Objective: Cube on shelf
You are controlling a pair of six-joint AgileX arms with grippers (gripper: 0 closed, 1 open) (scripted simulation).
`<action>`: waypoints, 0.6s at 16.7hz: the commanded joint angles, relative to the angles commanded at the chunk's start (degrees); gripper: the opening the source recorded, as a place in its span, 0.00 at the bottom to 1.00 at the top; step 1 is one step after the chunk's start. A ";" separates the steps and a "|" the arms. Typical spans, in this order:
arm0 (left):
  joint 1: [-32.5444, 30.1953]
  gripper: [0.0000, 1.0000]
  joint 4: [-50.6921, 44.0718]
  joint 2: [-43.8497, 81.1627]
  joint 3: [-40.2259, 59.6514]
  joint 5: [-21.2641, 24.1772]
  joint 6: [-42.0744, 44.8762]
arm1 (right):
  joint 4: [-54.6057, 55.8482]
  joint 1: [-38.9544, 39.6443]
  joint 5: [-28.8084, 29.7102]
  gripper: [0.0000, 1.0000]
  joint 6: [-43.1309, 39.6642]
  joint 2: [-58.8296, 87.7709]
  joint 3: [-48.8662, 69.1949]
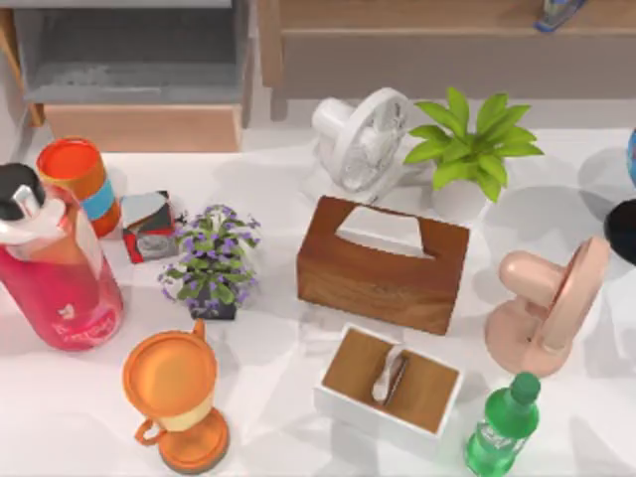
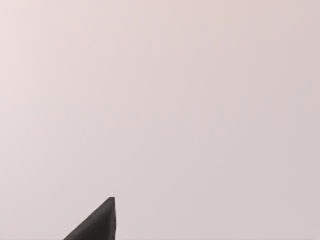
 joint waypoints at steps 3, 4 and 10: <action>-2.50 1.00 -18.89 1.29 13.63 -4.88 -8.24 | 0.00 0.00 0.00 1.00 0.00 0.00 0.00; -3.73 1.00 -25.39 1.99 18.24 -6.48 -11.10 | 0.00 0.00 0.00 1.00 0.00 0.00 0.00; -13.98 1.00 -63.94 9.02 44.42 -15.20 -28.19 | 0.00 0.00 0.00 1.00 0.00 0.00 0.00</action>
